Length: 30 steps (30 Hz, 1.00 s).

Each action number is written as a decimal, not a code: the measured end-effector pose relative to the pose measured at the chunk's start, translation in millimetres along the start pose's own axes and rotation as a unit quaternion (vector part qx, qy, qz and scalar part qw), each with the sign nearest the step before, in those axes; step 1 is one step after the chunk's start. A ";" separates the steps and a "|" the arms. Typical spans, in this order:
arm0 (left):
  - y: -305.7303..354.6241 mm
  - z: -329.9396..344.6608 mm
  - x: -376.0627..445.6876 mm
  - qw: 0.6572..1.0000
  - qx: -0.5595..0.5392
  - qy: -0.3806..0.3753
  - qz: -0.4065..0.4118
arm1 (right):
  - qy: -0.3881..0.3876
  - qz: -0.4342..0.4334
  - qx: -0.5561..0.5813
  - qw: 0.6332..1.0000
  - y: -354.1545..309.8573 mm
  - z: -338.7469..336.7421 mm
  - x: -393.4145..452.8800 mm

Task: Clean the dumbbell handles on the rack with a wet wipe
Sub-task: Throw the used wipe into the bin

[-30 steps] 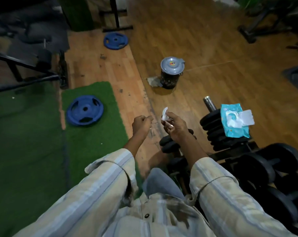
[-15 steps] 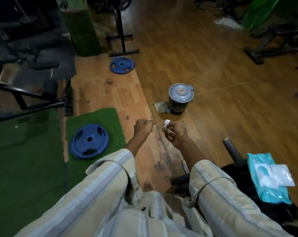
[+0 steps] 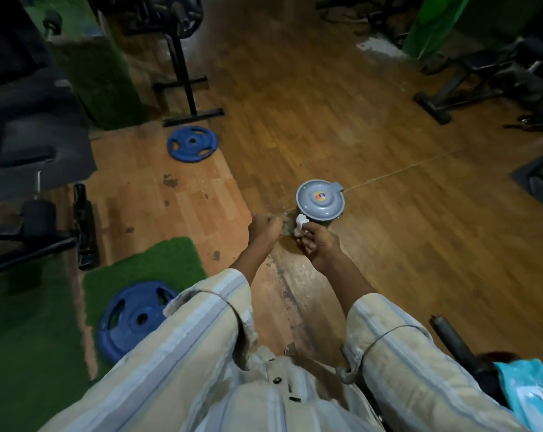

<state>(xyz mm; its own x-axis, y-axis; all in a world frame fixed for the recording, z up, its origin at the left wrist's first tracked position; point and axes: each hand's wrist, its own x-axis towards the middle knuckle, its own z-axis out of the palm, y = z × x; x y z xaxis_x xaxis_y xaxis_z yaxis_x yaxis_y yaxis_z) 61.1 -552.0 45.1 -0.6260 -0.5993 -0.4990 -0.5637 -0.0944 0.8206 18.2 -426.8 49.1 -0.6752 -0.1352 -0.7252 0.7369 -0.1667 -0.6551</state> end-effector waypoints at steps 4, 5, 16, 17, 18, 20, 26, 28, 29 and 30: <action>37.0 -9.3 65.5 1.000 0.013 -0.018 0.007 | 0.028 -0.006 0.013 1.000 -33.7 49.9 36.6; 45.2 -10.2 81.4 0.999 0.017 -0.026 0.009 | 0.034 -0.008 0.018 0.999 -41.9 61.3 44.6; 111.6 45.4 214.3 0.992 0.081 -0.095 0.019 | 0.103 -0.003 0.069 0.992 -111.8 107.2 156.4; 119.4 51.8 226.4 0.992 0.085 -0.095 0.020 | 0.099 -0.002 0.072 0.993 -121.4 111.4 167.7; 125.1 58.2 237.1 0.992 0.086 -0.094 0.018 | 0.100 0.000 0.076 0.992 -130.4 113.8 178.5; 139.8 67.5 255.9 0.993 0.086 -0.085 0.010 | 0.113 0.004 0.088 0.990 -149.0 118.9 199.0; 183.0 95.0 304.8 0.993 0.098 -0.070 -0.011 | 0.105 -0.001 0.087 0.991 -206.3 128.1 245.4; 190.9 104.7 317.2 0.990 0.108 -0.085 -0.018 | 0.117 0.020 0.108 0.987 -216.7 128.4 260.2; 194.8 108.6 322.3 0.989 0.111 -0.094 -0.022 | 0.120 0.028 0.115 0.986 -221.7 128.7 266.9; 198.1 112.6 328.8 0.988 0.114 -0.099 -0.026 | 0.121 0.032 0.113 0.986 -226.5 129.8 273.6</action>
<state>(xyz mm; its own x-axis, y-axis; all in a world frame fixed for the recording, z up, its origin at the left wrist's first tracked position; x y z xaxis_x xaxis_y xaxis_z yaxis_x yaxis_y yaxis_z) -317.1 -678.2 12.2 -0.6733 -0.4281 -0.6028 -0.6909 0.0739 0.7192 -337.6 -552.8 26.6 -0.5801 0.0808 -0.8106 0.7328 -0.3827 -0.5626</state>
